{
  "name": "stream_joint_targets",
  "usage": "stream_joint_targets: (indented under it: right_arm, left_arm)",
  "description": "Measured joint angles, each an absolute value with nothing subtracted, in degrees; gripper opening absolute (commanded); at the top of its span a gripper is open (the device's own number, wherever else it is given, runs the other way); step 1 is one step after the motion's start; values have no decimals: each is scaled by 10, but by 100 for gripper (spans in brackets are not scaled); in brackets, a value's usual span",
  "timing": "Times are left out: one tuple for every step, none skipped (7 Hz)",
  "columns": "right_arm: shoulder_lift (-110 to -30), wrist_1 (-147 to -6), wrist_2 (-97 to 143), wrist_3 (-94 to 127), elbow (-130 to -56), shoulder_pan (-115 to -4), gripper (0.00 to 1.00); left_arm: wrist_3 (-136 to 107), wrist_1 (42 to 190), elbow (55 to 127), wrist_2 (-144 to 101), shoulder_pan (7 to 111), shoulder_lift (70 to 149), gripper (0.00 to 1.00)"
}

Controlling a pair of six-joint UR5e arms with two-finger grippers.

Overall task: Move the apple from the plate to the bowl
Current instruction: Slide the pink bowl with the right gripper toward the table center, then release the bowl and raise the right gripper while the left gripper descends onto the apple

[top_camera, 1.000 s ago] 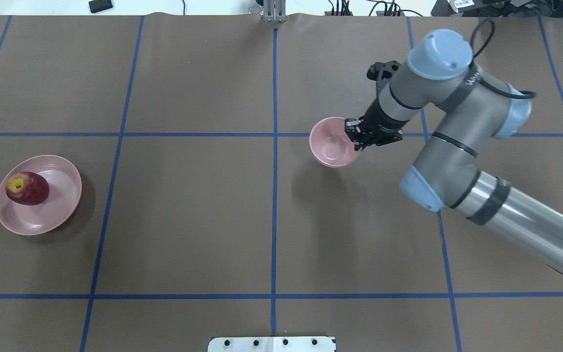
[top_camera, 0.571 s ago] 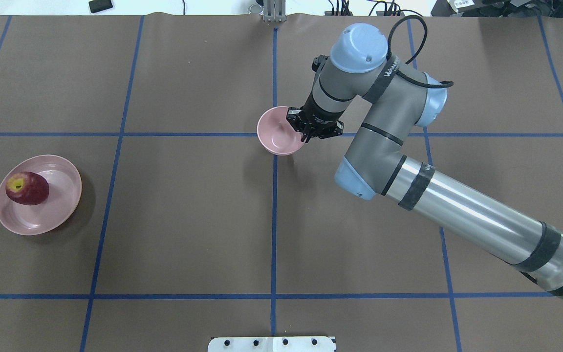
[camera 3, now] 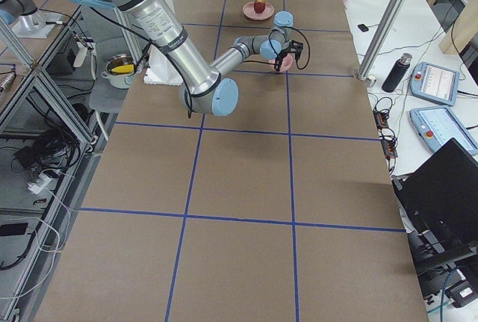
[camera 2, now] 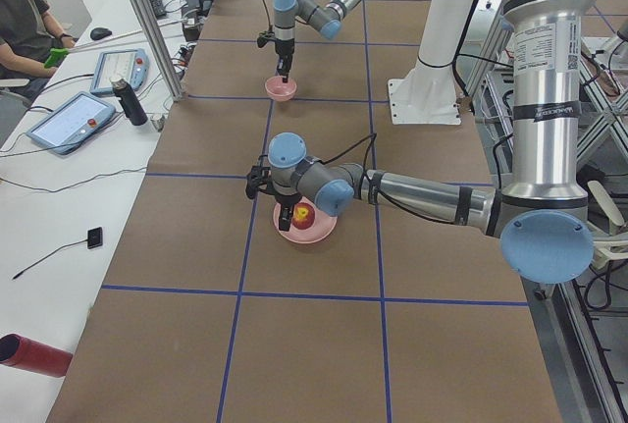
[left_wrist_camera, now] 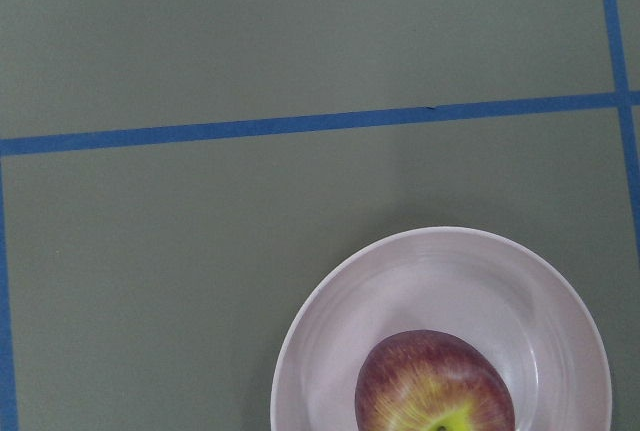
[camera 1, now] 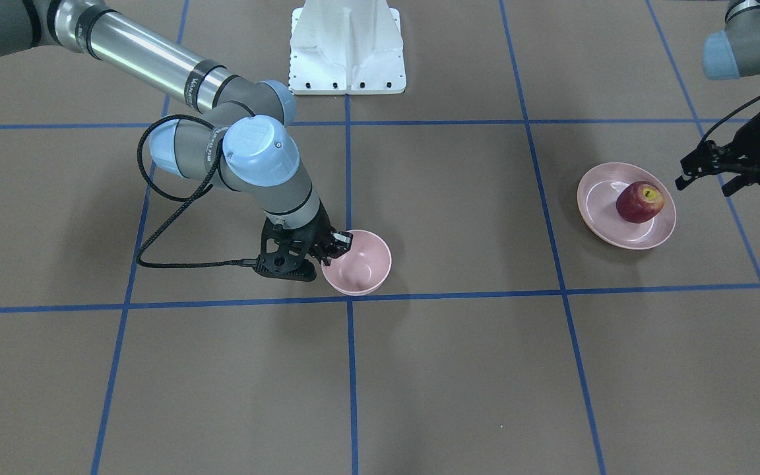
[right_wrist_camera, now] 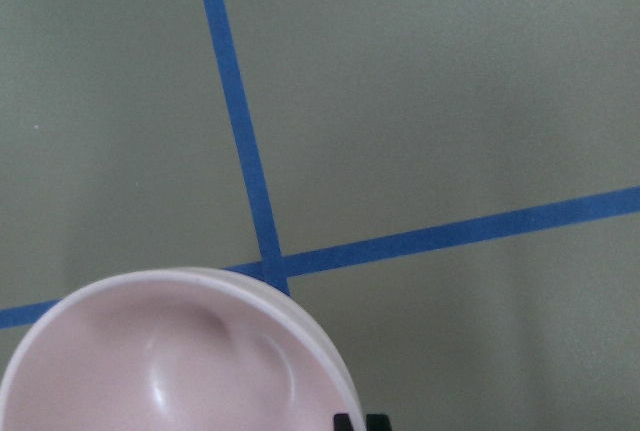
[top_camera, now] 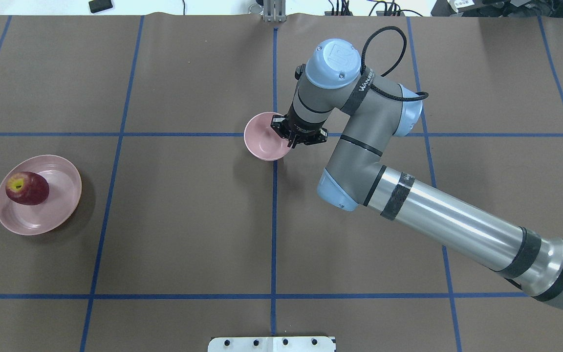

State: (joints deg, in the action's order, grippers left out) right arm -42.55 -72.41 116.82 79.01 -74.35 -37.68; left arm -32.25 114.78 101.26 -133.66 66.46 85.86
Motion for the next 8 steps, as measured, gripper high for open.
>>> stream_joint_targets:
  right_arm:
    - [-426,-724,1167,790,-741,-377,0]
    - [-425,-723,1167,790,-738,-377,0]
    - [-425,-723,1166,790,-736,-377,2]
    - [-424,-722,1166,790,-735,-377,48]
    - [-424,-722,1166,791,-736,-377,99]
    - [-423,-721,1166,792,-738,-377,100]
    - [-423,-721,1167,793,-740,-379,100]
    - [-425,-721,1168,794,-745,-384,100]
  left_arm:
    - [-335,1148,1013,-1332,658,862,98]
    - [-346,1148,1014,-1324,648,865,98]
    - [-352,1148,1014,-1312,634,865,98]
    - [-362,1151,1013,-1299,617,864,98]
    - [-380,1158,1012,-1289,601,864,98]
    - [-395,1164,1011,-1278,584,863,98]
    - [-401,1167,1010,-1271,575,862,98]
    - [-403,1168,1009,-1267,567,862,98]
